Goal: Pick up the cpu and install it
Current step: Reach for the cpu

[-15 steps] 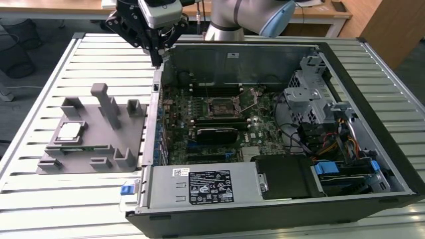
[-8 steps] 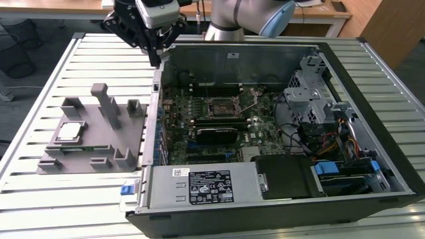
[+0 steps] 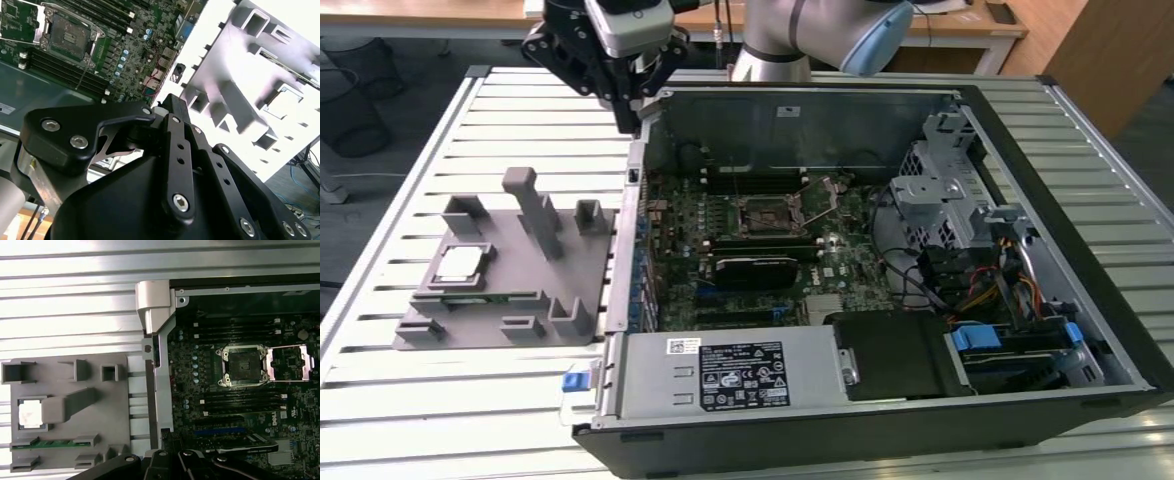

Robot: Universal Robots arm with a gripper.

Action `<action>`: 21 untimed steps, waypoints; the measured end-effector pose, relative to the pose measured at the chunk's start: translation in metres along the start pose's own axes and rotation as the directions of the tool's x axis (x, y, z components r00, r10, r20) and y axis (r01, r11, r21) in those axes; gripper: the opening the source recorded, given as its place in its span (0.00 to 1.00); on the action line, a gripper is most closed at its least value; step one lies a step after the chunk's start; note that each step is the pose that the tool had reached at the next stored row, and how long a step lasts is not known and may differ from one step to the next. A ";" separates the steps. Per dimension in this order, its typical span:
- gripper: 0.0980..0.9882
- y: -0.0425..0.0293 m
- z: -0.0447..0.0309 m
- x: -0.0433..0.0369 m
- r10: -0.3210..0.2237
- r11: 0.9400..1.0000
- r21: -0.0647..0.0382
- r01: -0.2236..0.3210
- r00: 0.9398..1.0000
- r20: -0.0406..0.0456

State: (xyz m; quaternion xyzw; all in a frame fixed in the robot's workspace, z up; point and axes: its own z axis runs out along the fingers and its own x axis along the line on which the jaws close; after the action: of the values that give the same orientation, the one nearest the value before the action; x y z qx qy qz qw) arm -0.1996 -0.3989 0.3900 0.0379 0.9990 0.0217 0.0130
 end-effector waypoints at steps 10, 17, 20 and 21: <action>0.01 -0.0004 0.0003 0.0050 0.000 1.000 0.000 0.000 1.000 0.000; 0.01 -0.0006 0.0009 0.0079 0.000 1.000 0.000 0.000 1.000 0.000; 0.01 -0.0008 0.0010 0.0092 0.000 1.000 0.000 0.000 1.000 0.000; 0.01 -0.0008 0.0011 0.0097 0.000 1.000 0.000 0.000 1.000 0.000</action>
State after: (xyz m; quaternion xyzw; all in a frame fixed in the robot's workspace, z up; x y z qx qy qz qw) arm -0.2093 -0.3989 0.3887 0.0379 0.9990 0.0217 0.0131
